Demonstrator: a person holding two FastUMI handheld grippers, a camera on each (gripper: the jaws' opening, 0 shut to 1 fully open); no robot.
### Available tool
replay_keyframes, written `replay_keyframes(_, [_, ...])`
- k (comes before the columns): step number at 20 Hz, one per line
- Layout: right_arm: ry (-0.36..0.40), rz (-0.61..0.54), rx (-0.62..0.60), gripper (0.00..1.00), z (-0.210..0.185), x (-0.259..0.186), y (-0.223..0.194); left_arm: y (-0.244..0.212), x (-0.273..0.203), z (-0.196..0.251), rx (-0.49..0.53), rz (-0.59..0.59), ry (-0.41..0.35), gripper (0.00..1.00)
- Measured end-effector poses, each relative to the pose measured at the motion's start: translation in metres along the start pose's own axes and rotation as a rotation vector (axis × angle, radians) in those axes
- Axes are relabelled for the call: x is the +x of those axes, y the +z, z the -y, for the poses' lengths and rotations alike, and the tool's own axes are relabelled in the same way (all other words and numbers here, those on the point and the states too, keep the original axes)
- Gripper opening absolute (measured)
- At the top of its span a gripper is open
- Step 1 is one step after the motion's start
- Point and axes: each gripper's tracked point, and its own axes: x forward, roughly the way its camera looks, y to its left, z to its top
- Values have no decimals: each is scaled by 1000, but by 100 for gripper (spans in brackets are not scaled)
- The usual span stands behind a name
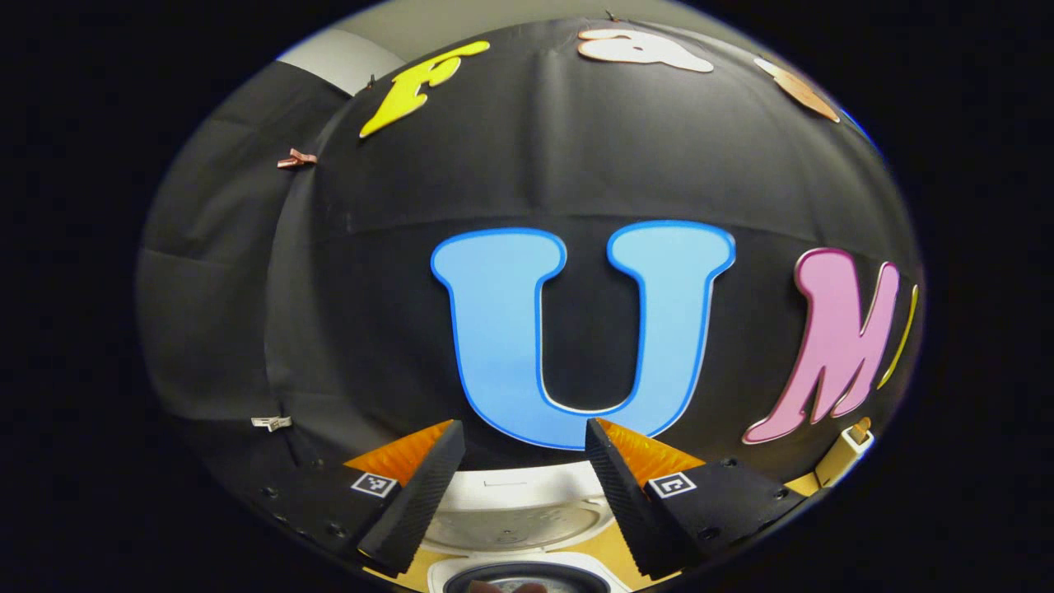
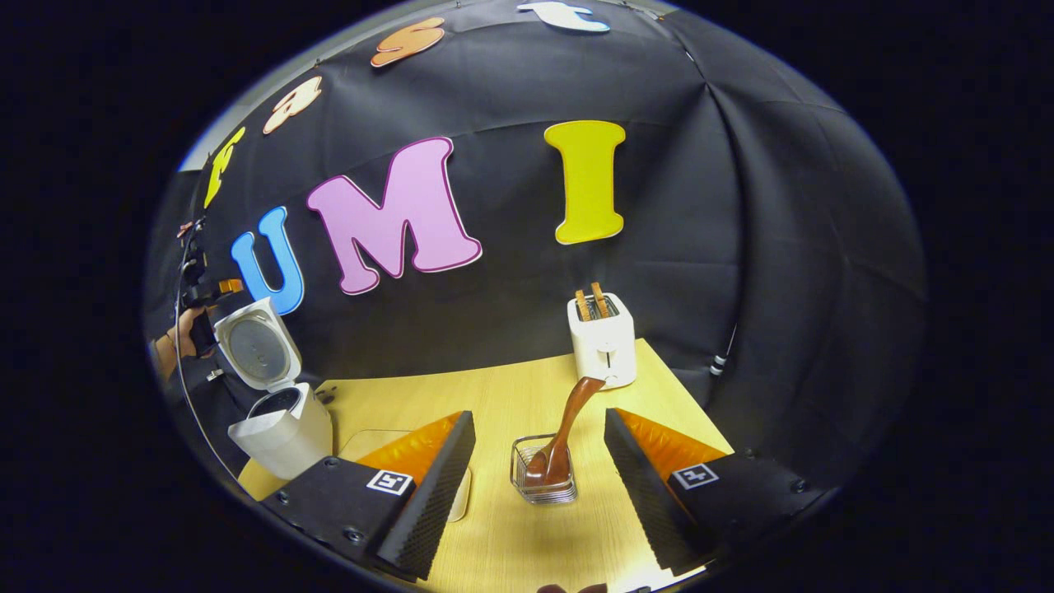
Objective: Close the left gripper, press the button to open the rice cooker; take a wooden spoon from the chopstick holder with the right hand, scoop a spoonful of rice and pour it into the rice cooker, then put the wooden spoon back into the chopstick holder.
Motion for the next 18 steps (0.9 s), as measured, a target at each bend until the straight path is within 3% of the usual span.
replay_keyframes(5, [-17, -5, -11, 98, 0, -8, -1, -25, 30, -14, 42, -72, 30, 95])
replay_keyframes(11, [-5, -6, -24, 98, -5, -1, 2, -38, 17, -15, 29, -138, 27, 98])
replay_keyframes(18, [36, -9, -14, 98, -18, 12, 6, -74, -75, 9, 16, -172, -17, 98])
